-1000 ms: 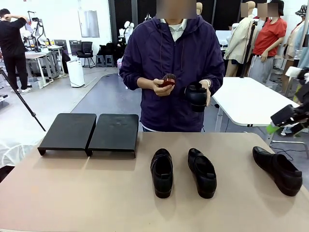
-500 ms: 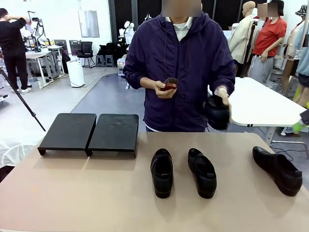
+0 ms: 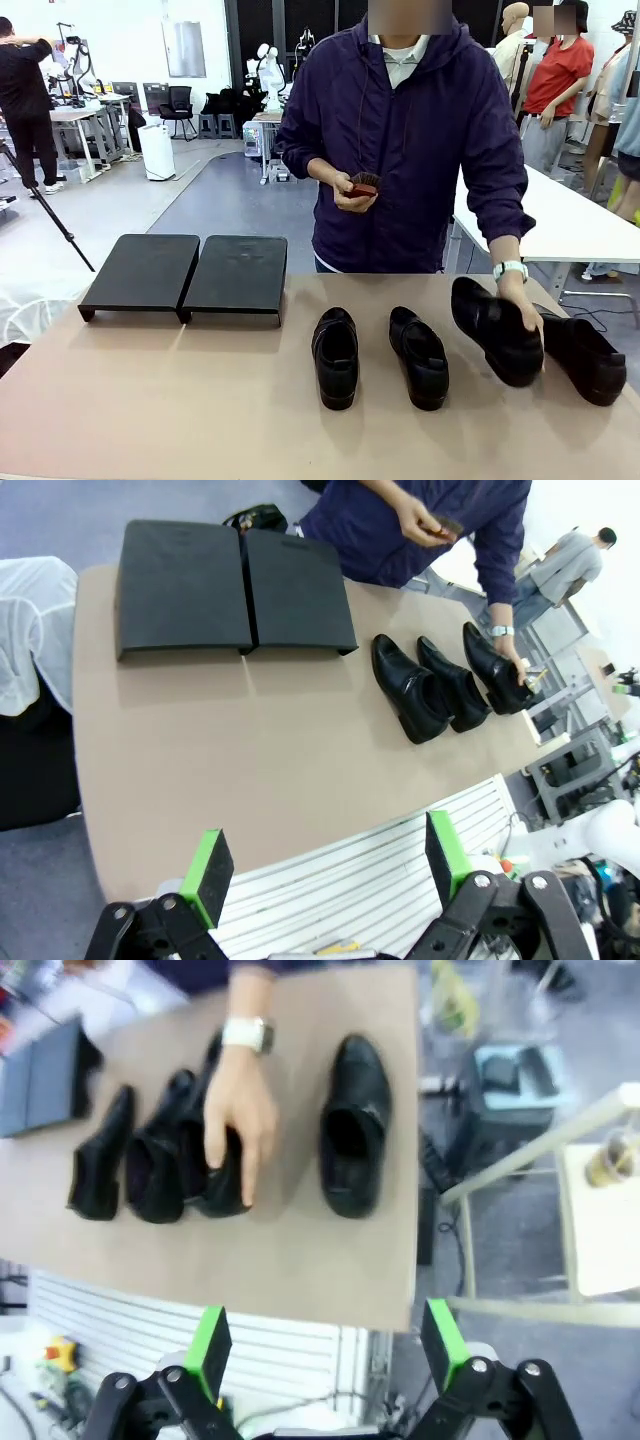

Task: Organize the shoes by placing them on the stand.
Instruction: Pick up one Shoe and place it in the middle of the table.

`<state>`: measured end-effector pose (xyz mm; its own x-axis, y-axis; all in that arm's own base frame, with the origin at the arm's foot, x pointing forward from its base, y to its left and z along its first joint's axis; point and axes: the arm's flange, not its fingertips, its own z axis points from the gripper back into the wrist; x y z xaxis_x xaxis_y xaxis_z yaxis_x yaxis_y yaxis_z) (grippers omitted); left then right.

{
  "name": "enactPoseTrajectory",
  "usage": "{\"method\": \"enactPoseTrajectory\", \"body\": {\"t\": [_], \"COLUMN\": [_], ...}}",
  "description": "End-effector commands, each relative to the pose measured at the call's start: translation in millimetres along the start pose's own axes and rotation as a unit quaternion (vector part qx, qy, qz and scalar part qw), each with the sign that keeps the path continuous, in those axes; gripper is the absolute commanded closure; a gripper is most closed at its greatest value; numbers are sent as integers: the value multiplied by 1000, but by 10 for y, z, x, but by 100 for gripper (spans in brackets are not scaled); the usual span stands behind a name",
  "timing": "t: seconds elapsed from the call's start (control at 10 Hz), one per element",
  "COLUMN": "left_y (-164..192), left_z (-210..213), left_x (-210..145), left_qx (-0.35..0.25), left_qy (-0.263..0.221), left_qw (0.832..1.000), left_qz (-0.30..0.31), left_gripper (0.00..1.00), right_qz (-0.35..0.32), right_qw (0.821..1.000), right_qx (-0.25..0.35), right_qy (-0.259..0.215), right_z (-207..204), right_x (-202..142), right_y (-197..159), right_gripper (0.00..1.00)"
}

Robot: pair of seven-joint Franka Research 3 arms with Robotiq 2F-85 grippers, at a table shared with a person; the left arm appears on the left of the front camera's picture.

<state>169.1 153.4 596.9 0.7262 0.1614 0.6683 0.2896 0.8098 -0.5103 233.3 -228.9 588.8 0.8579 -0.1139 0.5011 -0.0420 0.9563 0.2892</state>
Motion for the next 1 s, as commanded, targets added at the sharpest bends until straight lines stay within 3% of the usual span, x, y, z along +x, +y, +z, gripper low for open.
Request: {"method": "enactPoseTrajectory", "body": {"t": [0.0, 0.1, 0.9], "left_y": [9, 9, 9], "left_z": [8, 8, 8], "left_x": [-11, -11, -11], "left_qx": [-9, -9, -9], "left_qy": [-2, -2, -2], "left_qw": [1000, 1000, 1000], "left_qz": [-5, -5, -5], "left_gripper": [0, 0, 0], "right_qz": [-34, -59, -41], "right_qw": [999, 998, 999], "right_qx": [24, 25, 12], "right_qy": [-5, -10, -12], "right_z": [347, 356, 145], "right_x": [117, 74, 84], "right_y": [-637, -733, -348], "right_gripper": [0, 0, 0]}}
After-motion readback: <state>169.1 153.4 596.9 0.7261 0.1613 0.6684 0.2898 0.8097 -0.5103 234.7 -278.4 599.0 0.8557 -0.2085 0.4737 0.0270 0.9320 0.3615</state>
